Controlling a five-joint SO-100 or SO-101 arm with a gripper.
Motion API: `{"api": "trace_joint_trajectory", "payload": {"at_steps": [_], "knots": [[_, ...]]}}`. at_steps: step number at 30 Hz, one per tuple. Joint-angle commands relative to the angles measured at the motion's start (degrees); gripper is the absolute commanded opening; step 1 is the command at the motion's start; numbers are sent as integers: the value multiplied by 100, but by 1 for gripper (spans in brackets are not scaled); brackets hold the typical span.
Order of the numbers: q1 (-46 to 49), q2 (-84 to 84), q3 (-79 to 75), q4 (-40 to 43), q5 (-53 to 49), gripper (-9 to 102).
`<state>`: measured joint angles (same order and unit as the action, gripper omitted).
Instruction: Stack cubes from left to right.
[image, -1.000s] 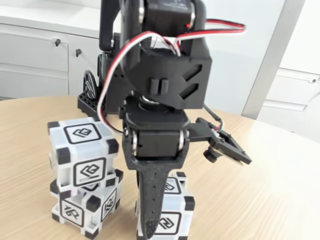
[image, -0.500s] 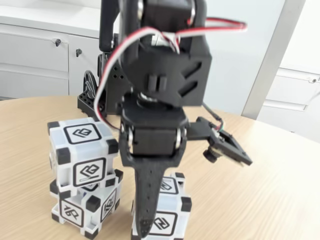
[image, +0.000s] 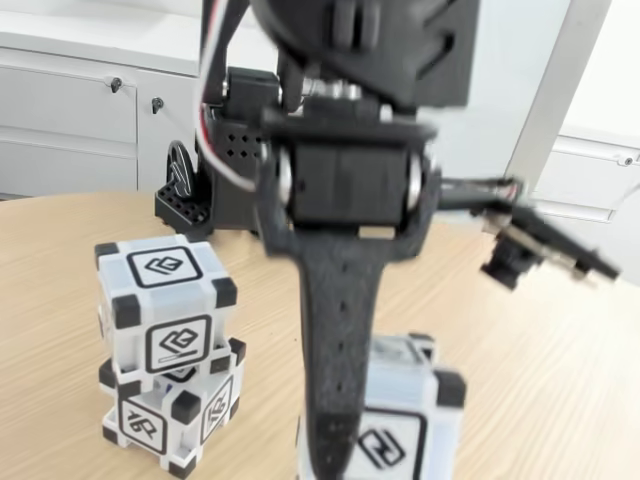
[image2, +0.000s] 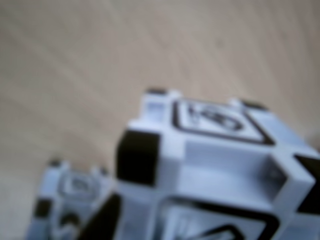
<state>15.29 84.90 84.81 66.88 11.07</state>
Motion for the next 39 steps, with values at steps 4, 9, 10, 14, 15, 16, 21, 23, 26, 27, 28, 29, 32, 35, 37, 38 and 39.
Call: {"api": "trace_joint_trajectory", "payload": {"at_steps": [4, 9, 10, 14, 15, 16, 21, 23, 26, 27, 28, 29, 32, 35, 37, 38, 39], "knots": [[-334, 246, -1688, 1424, 0, 17], [-439, 325, -2874, 2874, 9, 17], [-448, 316, -3085, 3138, -44, 17], [-343, 343, -3393, 3217, -272, 18], [-343, 343, -3393, 3217, -378, 18], [-343, 343, -3393, 3217, -475, 18], [-158, 352, -3384, 3217, -879, 17], [-35, 343, -3340, 3217, -1020, 17], [141, 404, -3190, 3226, -1327, 17], [167, 475, -3120, 3226, -1433, 17], [193, 562, -3023, 3226, -1529, 17], [220, 677, -2909, 3226, -1600, 17], [334, 1195, -2452, 3226, -1723, 17], [396, 1811, -1907, 3217, -1767, 17], [439, 2127, -1494, 3208, -1828, 17], [466, 2250, -1292, 3208, -1854, 17], [475, 2347, -1090, 3208, -1898, 17]]}}
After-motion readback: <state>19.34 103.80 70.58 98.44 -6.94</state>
